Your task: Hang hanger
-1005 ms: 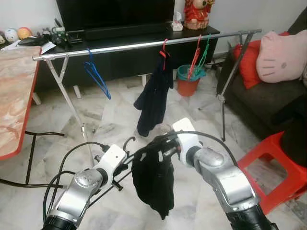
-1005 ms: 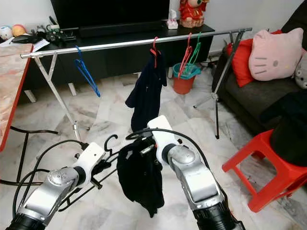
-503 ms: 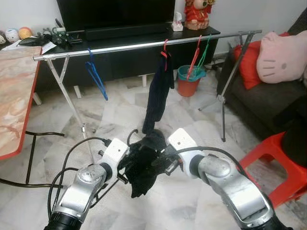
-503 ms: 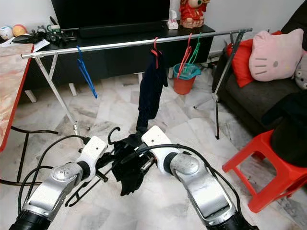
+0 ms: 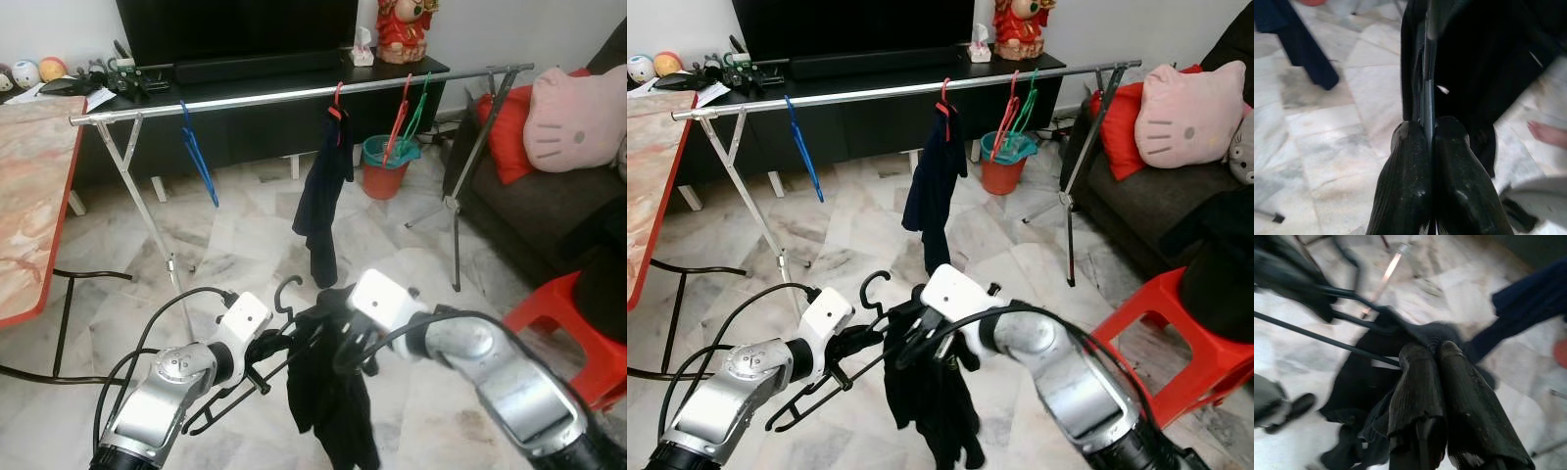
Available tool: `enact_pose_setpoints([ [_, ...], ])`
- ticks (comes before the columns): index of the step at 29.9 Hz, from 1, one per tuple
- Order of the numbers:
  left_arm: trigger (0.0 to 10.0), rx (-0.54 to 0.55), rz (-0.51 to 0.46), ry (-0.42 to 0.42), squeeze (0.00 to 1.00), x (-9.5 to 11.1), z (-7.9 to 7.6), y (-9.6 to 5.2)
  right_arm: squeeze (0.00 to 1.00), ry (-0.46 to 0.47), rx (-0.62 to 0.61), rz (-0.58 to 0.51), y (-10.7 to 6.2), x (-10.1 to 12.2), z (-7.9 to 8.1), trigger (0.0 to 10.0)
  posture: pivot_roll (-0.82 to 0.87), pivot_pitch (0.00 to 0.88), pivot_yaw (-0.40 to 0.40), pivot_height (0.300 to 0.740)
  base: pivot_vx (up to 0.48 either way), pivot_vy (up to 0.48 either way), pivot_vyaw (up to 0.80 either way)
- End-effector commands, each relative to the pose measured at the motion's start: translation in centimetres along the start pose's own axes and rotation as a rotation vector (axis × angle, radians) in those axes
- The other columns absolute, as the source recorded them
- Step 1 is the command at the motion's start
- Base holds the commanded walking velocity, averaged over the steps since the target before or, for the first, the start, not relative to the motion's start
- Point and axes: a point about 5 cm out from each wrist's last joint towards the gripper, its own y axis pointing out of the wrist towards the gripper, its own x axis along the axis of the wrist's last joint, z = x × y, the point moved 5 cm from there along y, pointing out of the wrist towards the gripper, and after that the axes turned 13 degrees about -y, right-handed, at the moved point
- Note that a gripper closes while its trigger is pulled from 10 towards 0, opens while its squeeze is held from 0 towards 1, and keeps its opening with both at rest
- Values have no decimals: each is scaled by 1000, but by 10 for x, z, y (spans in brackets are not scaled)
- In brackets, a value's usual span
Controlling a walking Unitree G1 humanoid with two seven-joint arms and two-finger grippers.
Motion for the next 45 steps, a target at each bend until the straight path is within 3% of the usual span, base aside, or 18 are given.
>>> enact_pose_setpoints([
  [1, 10000, -43, -1, 8, 0, 2, -8, -1, 0, -26, -20, -26, -2, 5, -9, 10000, -8, 0, -27, 740, 0, 0, 0],
  [4, 10000, -36, -6, 13, 0, 3, -6, -1, 0, -38, -14, -30, -2, 6, -11, 10000, -6, 0, -23, 740, 0, 0, 0],
  [8, 10000, -21, -9, 10, 0, 5, -5, 2, 0, -71, 87, -100, -2, 21, 6, 10000, -6, 0, -23, 740, 0, 0, 0],
  [16, 10000, 15, -20, 3, 0, 6, -4, 8, 0, -52, 208, -219, -5, 52, 36, 10000, -10, 0, -21, 740, 0, 0, 0],
  [22, 10000, 58, -59, -1, 0, 13, 2, 10, 0, -58, 265, -264, -8, 61, 49, 10000, -9, 0, -25, 740, 0, 0, 0],
  [31, 10000, 216, -172, 0, 0, 35, 27, 10, 0, -63, 305, -228, -18, 48, 56, 10000, -12, 0, -25, 740, 0, 0, 0],
  [34, 10000, 290, -256, -8, 0, 50, 37, 7, 0, -78, 333, -184, -27, 35, 60, 10000, -22, 0, -23, 740, 0, 0, 0],
  [45, 10000, 294, -279, -6, 0, 53, 39, 8, 0, -94, 333, -104, -34, 16, 59, 10000, -27, 0, -21, 740, 0, 0, 0],
])
